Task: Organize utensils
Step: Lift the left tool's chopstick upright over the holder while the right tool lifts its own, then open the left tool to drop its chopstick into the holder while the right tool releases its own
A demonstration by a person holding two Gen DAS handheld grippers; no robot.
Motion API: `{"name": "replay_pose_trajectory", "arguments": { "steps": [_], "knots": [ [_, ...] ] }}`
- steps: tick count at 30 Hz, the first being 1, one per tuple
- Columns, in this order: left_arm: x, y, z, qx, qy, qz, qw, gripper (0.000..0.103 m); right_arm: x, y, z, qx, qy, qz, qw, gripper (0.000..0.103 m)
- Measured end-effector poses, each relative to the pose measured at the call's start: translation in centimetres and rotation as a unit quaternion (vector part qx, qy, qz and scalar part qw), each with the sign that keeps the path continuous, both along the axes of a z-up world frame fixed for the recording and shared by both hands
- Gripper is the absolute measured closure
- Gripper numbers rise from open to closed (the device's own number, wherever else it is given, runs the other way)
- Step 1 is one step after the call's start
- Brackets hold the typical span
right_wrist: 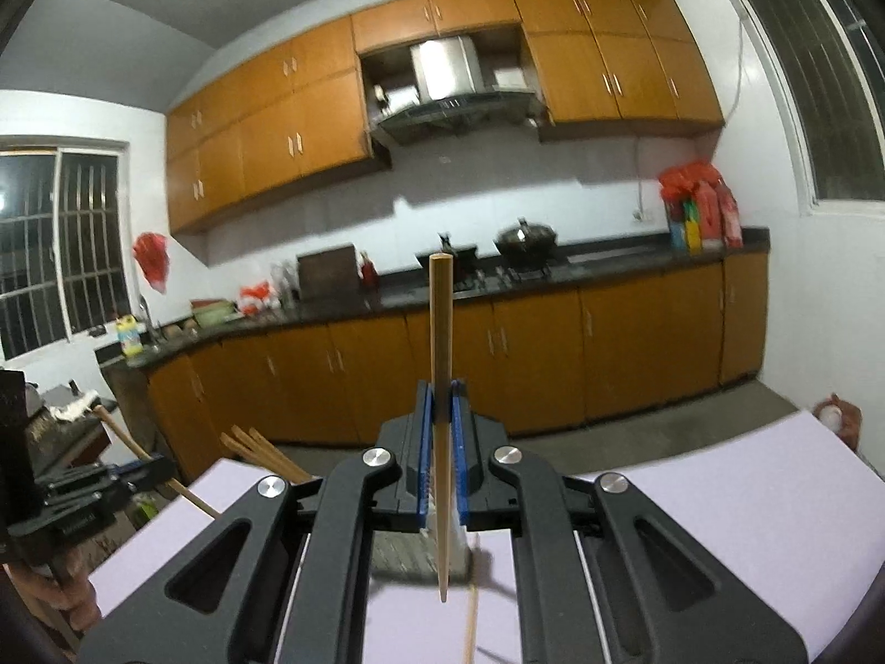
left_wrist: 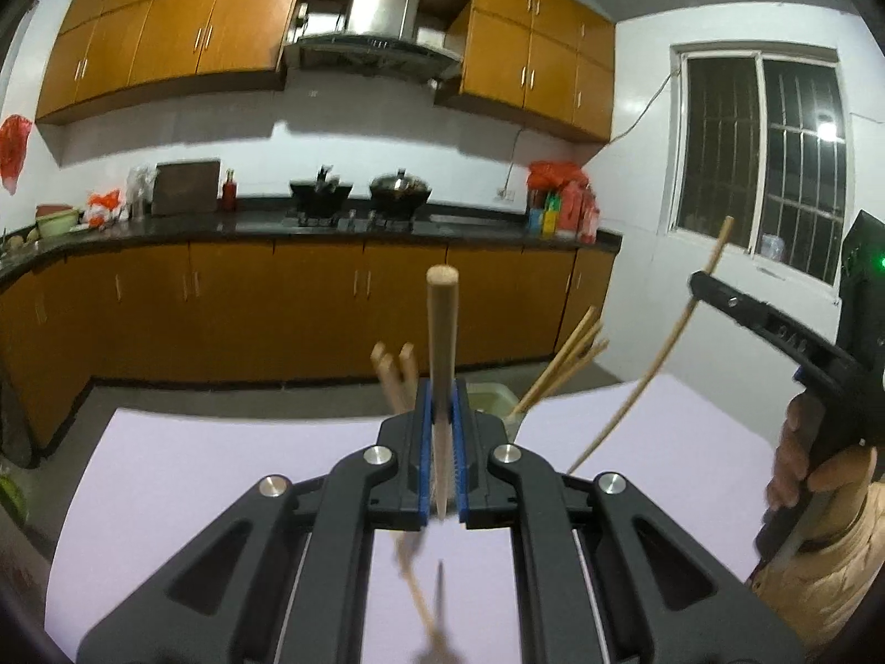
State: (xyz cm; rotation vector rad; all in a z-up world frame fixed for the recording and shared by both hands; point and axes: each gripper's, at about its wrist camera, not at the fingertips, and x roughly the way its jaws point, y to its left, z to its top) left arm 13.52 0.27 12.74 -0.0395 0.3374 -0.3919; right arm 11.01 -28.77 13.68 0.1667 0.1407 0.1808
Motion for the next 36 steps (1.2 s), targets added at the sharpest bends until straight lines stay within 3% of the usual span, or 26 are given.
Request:
{"name": "replay_pose_trajectory", "arguments": {
  "steps": [7, 11, 15, 20, 25, 26, 29, 36],
  "knots": [
    [1.6, -1.7, 4.0, -0.033, -0.072, 0.023, 0.9966, 0.095, 1.7, 1.9, 2.0, 0.009, -0.051, -0.004, 0.999, 0.095],
    [3.7, -2.4, 5.0, -0.045, -0.103, 0.049, 0.9924, 0.095, 3.0, 2.5, 1.7, 0.007, -0.069, -0.014, 0.998, 0.095],
    [6.0, -3.1, 3.5, -0.035, -0.098, 0.064, 0.9925, 0.095, 4.7, 2.9, 0.0, 0.007, -0.065, -0.023, 0.998, 0.095],
    [8.1, -3.4, 0.2, -0.036, -0.063, 0.060, 0.9956, 0.095, 7.1, 3.5, -2.8, 0.003, -0.018, -0.021, 1.000, 0.095],
    [9.1, -3.0, -1.2, -0.043, -0.035, 0.055, 0.9969, 0.095, 7.4, 3.9, -4.0, 0.000, 0.013, -0.013, 1.000, 0.095],
    [9.1, -2.9, -1.2, -0.043, -0.035, 0.056, 0.9969, 0.093, 7.4, 4.0, -3.9, -0.002, 0.015, -0.011, 1.000, 0.092],
    [8.8, -2.8, -1.1, -0.043, -0.038, 0.058, 0.9967, 0.086, 6.9, 4.1, -3.4, -0.006, 0.010, -0.016, 1.000, 0.068],
    [7.1, -1.2, -0.1, -0.059, -0.044, 0.065, 0.9951, 0.083, 4.7, 2.9, -1.4, -0.005, -0.004, -0.025, 1.000, 0.067]
  ]
}}
